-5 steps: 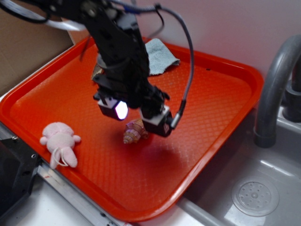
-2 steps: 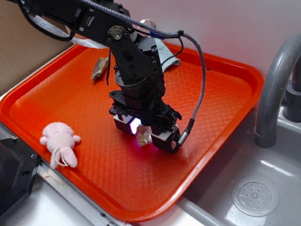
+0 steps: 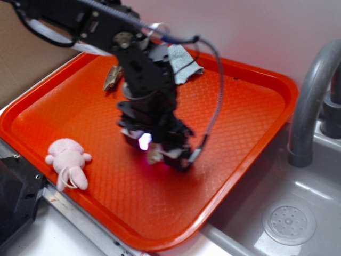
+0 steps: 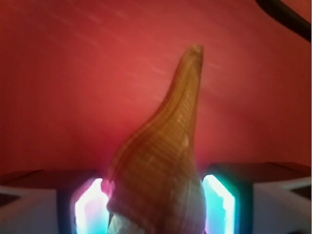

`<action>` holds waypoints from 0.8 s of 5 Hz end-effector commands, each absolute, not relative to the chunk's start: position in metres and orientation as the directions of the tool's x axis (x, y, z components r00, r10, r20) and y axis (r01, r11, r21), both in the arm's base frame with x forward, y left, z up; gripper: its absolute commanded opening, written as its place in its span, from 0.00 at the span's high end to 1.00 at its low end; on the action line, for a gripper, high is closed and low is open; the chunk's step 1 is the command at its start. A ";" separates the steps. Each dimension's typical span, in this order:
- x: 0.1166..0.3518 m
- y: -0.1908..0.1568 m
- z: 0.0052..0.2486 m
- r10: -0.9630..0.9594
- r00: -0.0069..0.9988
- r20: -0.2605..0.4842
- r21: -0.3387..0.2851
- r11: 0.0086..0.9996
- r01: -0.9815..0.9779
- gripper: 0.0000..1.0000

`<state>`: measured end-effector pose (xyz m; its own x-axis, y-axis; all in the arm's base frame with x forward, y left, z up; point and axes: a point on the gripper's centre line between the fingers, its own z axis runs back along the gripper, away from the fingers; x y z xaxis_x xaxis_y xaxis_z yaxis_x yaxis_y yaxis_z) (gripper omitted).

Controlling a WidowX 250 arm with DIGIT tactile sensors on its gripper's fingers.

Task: Grab the shell.

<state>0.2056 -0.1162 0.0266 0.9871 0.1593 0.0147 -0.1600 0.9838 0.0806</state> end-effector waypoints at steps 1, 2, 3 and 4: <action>0.220 -0.045 0.135 0.103 0.990 0.101 0.000 0.995 -0.103 1.00; 0.211 -0.016 0.185 0.061 0.984 0.169 -0.020 0.998 -0.059 1.00; 0.201 -0.003 0.208 0.092 0.975 0.202 -0.031 0.996 -0.088 1.00; 0.203 -0.013 0.193 0.184 0.970 0.160 -0.062 0.982 -0.176 1.00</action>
